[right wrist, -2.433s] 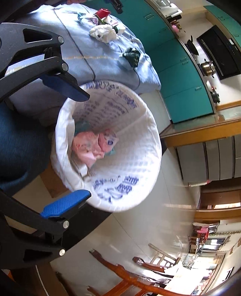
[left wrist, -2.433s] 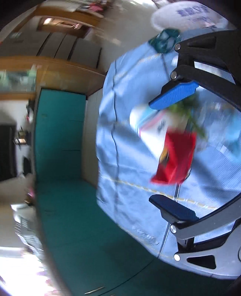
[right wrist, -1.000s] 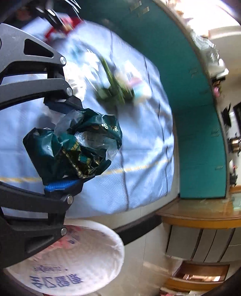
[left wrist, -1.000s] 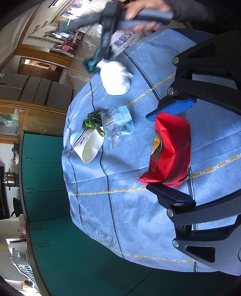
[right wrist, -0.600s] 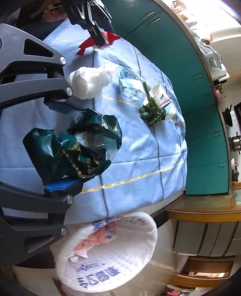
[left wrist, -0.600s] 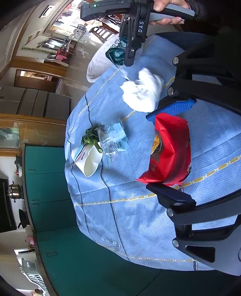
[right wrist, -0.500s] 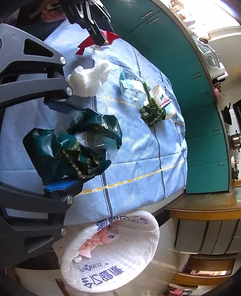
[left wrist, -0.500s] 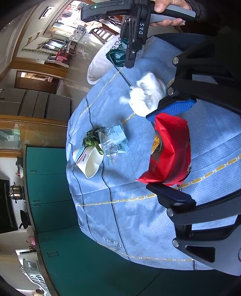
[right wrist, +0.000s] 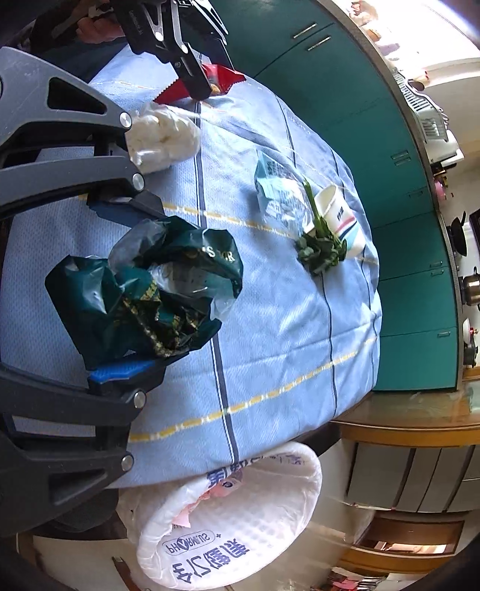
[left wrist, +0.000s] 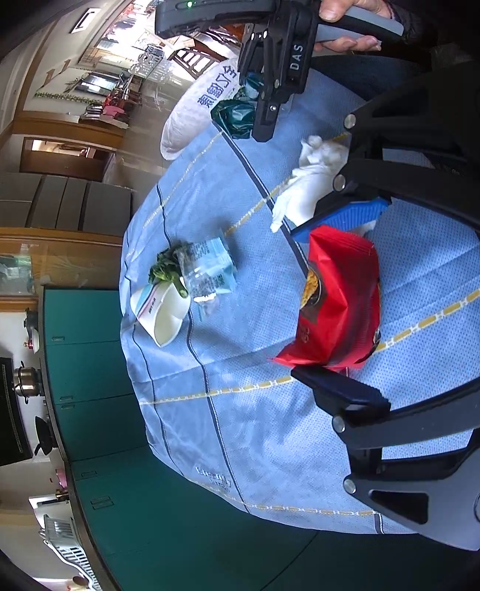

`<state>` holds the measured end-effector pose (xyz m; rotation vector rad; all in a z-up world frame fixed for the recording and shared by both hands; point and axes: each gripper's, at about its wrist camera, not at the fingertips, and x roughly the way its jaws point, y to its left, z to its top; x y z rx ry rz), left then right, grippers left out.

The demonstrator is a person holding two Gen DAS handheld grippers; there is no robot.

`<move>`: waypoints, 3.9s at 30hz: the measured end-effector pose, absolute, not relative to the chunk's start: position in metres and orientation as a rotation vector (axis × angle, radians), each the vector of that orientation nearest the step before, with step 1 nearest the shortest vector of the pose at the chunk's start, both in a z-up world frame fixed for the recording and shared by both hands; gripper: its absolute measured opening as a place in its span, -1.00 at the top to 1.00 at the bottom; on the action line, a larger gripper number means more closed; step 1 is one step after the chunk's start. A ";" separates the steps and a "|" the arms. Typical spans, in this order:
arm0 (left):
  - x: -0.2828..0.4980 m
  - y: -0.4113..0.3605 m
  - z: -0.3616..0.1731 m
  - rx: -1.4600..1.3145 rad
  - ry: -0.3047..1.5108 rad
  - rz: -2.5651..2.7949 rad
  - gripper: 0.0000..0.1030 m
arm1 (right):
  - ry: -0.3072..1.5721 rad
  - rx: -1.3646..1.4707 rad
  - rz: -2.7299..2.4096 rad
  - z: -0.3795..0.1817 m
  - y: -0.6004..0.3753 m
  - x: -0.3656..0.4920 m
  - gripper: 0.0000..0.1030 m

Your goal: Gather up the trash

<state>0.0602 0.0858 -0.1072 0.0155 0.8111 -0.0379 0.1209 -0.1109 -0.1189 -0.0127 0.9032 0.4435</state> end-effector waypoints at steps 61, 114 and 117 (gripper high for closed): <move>0.053 0.082 -0.104 0.040 0.802 0.011 -0.77 | 0.859 -0.030 0.391 -0.113 -0.126 0.111 -0.15; 0.086 0.086 -0.143 0.074 0.909 -0.032 -0.81 | 0.898 -0.101 0.484 -0.122 -0.090 0.118 -0.56; 0.095 0.087 -0.150 0.076 0.927 -0.032 -0.81 | 0.901 -0.102 0.477 -0.124 -0.090 0.122 -0.60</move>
